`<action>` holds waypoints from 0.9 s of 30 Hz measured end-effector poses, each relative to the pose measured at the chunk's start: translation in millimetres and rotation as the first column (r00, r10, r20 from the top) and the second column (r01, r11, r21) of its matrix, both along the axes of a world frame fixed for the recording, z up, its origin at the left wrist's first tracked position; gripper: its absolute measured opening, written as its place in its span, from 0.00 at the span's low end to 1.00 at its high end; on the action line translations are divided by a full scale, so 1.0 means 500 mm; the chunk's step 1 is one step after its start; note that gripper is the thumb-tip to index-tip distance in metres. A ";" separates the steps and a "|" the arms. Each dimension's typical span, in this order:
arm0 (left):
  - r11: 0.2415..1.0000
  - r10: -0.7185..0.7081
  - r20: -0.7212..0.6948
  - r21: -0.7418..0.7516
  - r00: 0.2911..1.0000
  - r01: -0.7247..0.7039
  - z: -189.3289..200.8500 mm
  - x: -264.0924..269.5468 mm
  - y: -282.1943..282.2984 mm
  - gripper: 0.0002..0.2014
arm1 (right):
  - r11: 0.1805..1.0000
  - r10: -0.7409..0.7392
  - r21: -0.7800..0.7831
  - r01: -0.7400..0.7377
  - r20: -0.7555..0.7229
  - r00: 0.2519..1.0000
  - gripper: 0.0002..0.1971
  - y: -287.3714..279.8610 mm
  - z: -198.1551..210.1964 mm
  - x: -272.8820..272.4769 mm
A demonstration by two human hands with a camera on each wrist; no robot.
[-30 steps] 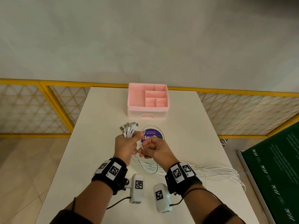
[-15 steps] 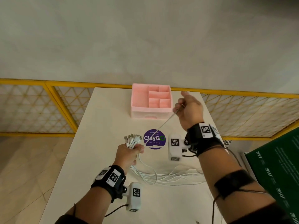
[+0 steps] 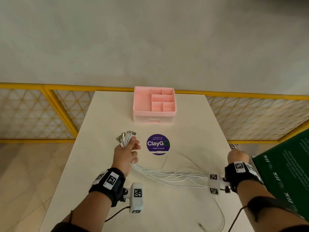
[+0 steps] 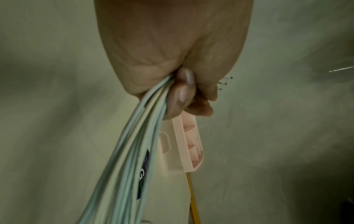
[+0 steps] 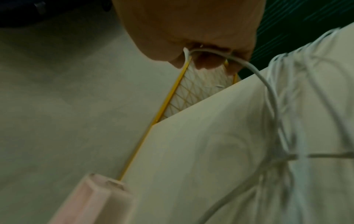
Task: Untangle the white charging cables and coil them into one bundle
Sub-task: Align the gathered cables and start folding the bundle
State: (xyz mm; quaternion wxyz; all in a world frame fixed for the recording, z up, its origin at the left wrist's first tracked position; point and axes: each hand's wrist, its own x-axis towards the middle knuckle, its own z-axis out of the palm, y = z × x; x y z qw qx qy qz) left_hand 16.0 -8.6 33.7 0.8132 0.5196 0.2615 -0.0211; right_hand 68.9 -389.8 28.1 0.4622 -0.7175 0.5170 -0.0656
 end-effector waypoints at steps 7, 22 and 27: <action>0.999 -0.019 0.051 -0.042 0.999 0.021 0.029 0.004 -0.018 0.18 | 0.856 0.492 -0.191 -0.481 0.012 0.871 0.37 0.152 0.005 -0.059; 0.993 -0.086 0.171 0.096 0.981 0.070 0.050 0.008 0.015 0.06 | -0.070 0.996 -0.289 -0.955 -0.078 -0.049 0.17 0.494 -0.019 -0.151; 0.985 -0.020 0.227 0.169 0.974 -0.019 0.057 0.013 0.034 0.13 | -0.119 0.990 -0.276 -0.954 -0.104 -0.094 0.18 0.491 -0.020 -0.159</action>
